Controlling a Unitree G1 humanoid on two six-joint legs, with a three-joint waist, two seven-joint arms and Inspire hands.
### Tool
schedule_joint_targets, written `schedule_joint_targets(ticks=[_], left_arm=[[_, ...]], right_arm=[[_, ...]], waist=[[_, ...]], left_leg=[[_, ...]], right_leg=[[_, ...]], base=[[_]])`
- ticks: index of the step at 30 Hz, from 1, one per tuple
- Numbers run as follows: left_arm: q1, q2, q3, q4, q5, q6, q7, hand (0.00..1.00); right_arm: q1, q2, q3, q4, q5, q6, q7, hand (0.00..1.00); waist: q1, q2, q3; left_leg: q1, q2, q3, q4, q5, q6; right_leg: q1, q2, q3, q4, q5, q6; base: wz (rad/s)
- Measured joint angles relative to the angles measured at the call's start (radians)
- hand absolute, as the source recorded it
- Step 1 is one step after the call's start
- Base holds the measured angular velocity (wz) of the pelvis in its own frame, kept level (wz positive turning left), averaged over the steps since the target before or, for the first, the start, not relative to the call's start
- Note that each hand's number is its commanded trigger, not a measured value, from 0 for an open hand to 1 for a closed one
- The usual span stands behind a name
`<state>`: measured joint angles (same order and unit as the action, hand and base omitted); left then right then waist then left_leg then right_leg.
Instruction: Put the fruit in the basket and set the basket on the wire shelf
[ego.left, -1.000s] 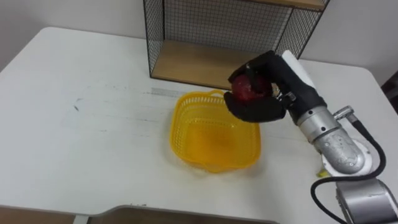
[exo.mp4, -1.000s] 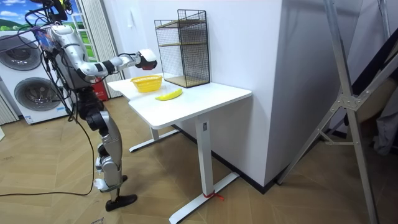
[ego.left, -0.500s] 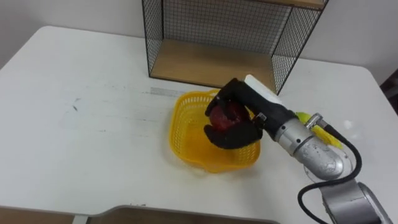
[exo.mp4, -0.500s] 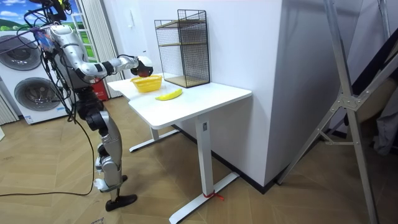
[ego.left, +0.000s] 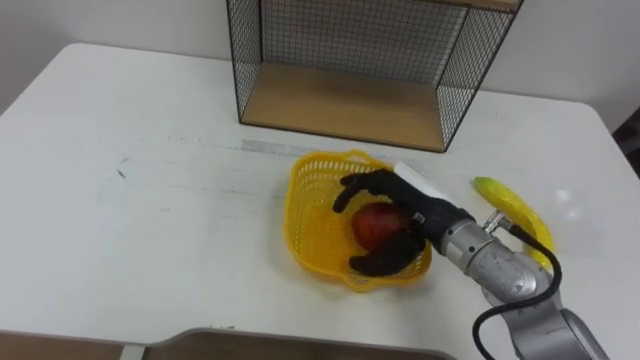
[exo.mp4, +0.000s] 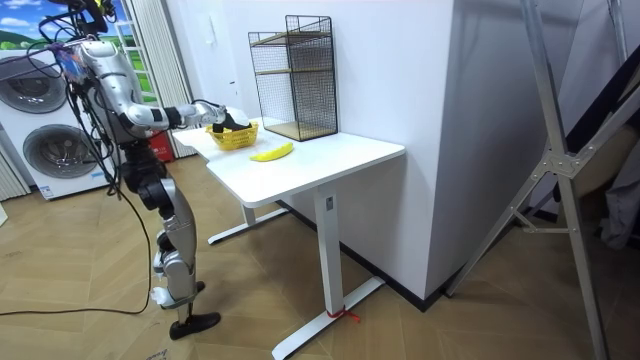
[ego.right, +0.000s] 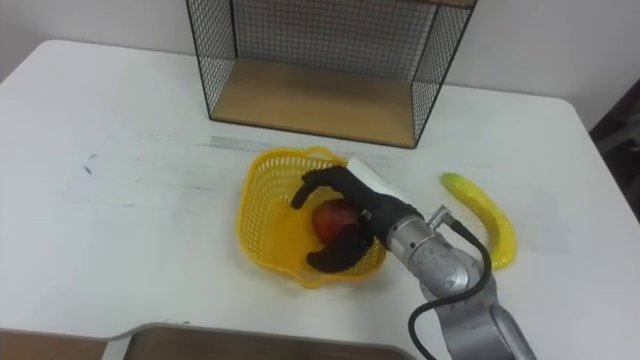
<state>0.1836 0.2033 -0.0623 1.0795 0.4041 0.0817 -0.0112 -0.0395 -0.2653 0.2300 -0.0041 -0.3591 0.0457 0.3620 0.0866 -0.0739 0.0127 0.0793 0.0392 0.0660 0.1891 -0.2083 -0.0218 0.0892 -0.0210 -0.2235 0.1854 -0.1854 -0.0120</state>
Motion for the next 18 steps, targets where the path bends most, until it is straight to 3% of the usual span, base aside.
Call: schedule_joint_targets(ticks=[11, 18], left_arm=[[0.005, -0.001, 0.002, -0.009, 0.0, -0.002, 0.0, 0.0], [0.006, -0.002, 0.008, -0.012, 0.0, -0.002, 0.0, 0.0]], right_arm=[[0.001, 0.027, -0.003, 0.005, 0.005, 0.0, -0.002, 0.0], [0.001, 0.029, -0.017, 0.005, 0.011, -0.001, -0.004, 0.0]], waist=[[0.0, 0.005, -0.0047], [0.0, 0.018, -0.0104]], left_leg=[[0.0, 0.0, -0.001, 0.004, 0.0, 0.0], [0.002, 0.0, -0.003, 0.005, 0.0, 0.0]], right_leg=[[0.002, 0.0, 0.0, 0.0, 0.0, 0.0], [0.007, 0.0, 0.0, -0.006, 0.0, 0.0]], base=[[0.0], [0.0]])
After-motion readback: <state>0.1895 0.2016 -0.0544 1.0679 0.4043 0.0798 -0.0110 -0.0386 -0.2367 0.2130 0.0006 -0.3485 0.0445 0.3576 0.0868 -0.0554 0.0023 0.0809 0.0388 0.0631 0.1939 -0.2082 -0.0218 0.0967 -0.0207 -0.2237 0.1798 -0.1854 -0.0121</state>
